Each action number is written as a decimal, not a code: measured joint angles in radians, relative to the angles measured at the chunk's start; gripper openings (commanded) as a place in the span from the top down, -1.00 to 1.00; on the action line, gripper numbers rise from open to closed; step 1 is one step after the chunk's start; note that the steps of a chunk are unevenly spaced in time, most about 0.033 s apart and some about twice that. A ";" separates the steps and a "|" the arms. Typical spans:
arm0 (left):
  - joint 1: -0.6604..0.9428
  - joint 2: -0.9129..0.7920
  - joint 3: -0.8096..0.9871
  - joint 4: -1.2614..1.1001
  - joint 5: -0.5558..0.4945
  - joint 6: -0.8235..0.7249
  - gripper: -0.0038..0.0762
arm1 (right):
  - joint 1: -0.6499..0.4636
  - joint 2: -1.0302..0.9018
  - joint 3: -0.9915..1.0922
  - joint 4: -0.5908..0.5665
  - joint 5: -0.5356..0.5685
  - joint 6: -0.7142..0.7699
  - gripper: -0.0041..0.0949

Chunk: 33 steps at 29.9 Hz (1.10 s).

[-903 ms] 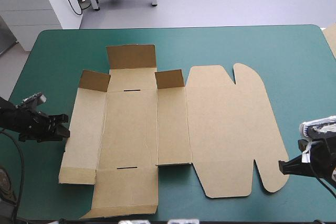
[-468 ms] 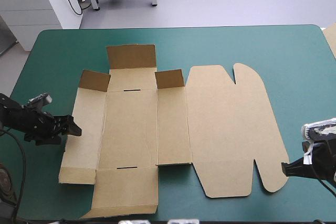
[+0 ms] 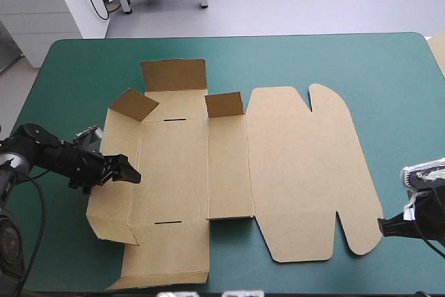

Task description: Fold the box

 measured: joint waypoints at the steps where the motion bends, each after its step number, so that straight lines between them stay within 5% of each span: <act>1: -0.001 0.000 0.000 -0.010 0.000 0.000 -0.21 | 0.000 0.000 0.000 0.000 0.000 0.000 0.95; 7: -0.001 0.000 0.001 -0.024 -0.002 0.000 0.92 | 0.000 0.000 0.000 -0.002 0.007 0.000 0.95; 22: -0.020 0.000 -0.104 0.045 0.004 -0.052 0.92 | 0.000 0.000 0.000 0.008 0.027 -0.001 0.95; 33: -0.407 0.112 -0.448 0.457 0.001 -0.106 0.92 | 0.000 0.000 0.000 0.009 0.018 0.000 0.95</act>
